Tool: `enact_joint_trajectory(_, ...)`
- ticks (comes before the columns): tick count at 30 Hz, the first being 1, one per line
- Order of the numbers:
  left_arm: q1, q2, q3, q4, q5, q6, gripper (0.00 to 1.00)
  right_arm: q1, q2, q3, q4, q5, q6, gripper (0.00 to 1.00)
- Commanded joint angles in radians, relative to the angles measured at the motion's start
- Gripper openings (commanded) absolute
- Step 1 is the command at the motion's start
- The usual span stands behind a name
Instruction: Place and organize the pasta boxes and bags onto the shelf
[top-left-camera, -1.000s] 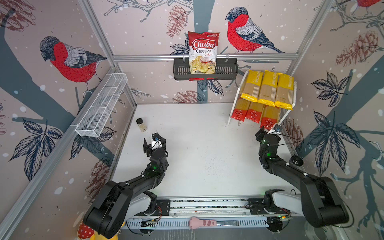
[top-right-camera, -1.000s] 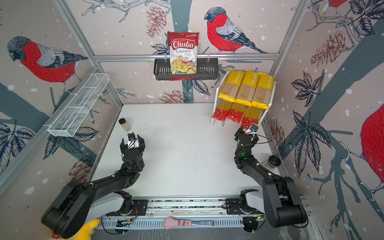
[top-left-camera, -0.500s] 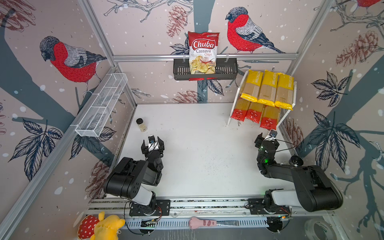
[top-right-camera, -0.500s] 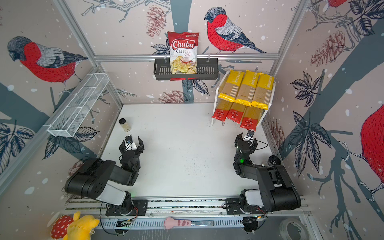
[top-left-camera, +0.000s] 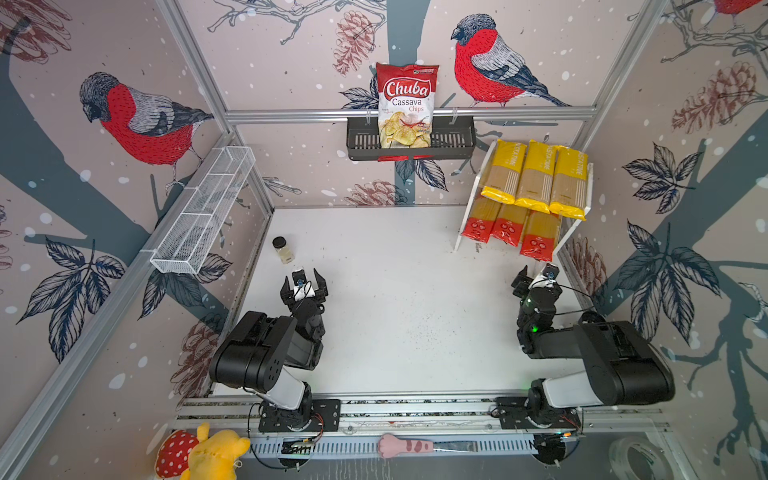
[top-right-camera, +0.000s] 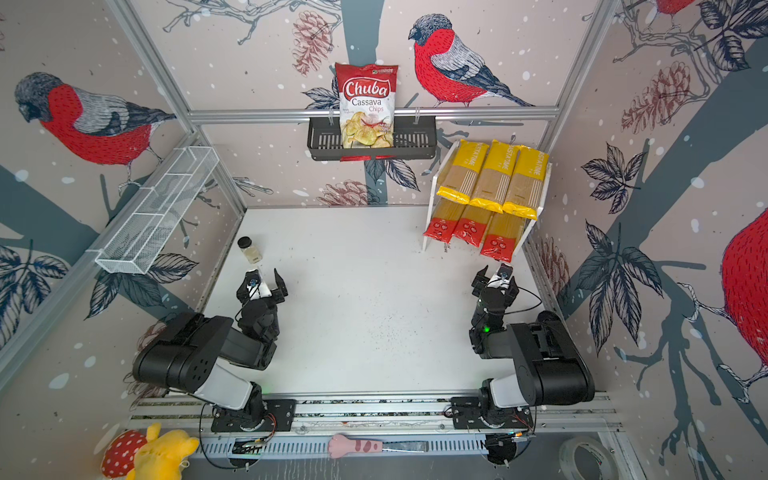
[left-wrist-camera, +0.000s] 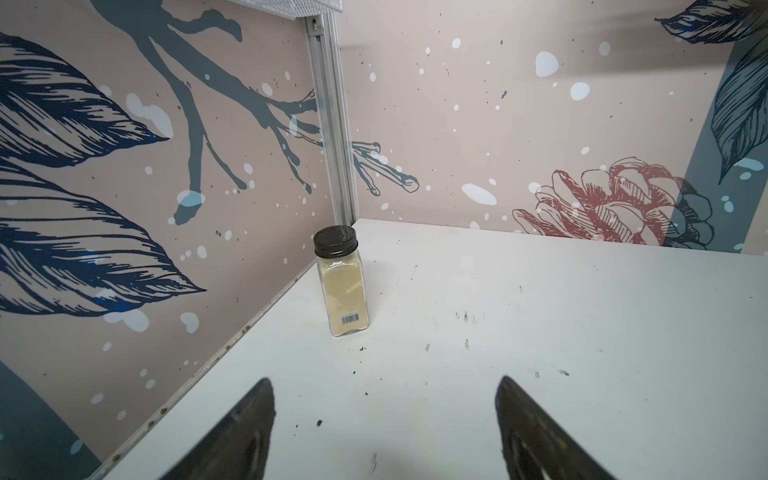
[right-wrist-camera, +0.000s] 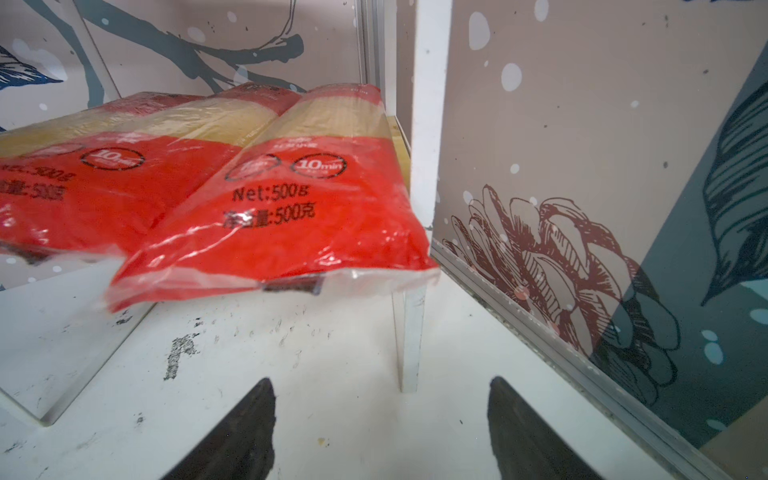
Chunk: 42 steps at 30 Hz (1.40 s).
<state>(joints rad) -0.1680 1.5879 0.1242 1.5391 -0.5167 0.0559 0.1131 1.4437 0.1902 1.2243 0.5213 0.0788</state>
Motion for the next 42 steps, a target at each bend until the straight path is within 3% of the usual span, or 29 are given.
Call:
enact_joint_trajectory(1,0.001,0.006,0.012,0.022,0.018,-0.007,0.82,-0.016,0.014,0.011,0.014,-0.079,0.018,0.80)
enact_joint_trajectory(2,0.002,-0.003,0.019,-0.010,0.018,-0.017,0.82,-0.024,0.027,0.008,0.021,-0.091,0.026,0.80)
enact_joint_trajectory(4,0.005,0.012,0.024,0.012,0.018,-0.007,0.83,-0.024,0.111,-0.023,0.205,-0.086,-0.002,0.82)
enact_joint_trajectory(7,0.011,0.004,0.051,-0.051,0.021,-0.019,0.84,-0.035,0.054,0.020,0.018,-0.102,0.036,0.82)
enact_joint_trajectory(9,0.020,-0.001,0.061,-0.080,0.030,-0.029,0.84,-0.038,0.078,0.011,0.078,-0.099,0.030,0.82)
enact_joint_trajectory(13,0.040,-0.009,0.080,-0.131,0.050,-0.053,0.85,-0.044,0.066,0.024,0.032,-0.108,0.039,0.83)
enact_joint_trajectory(18,0.042,-0.007,0.081,-0.131,0.050,-0.053,0.86,-0.044,0.061,0.025,0.020,-0.109,0.042,0.96)
enact_joint_trajectory(19,0.043,-0.007,0.081,-0.131,0.053,-0.053,0.91,-0.044,0.063,0.025,0.024,-0.108,0.040,1.00)
enact_joint_trajectory(20,0.044,-0.008,0.082,-0.136,0.052,-0.055,0.98,-0.044,0.062,0.025,0.022,-0.108,0.040,1.00)
enact_joint_trajectory(42,0.044,-0.010,0.082,-0.140,0.054,-0.056,0.98,-0.045,0.061,0.023,0.023,-0.108,0.040,1.00)
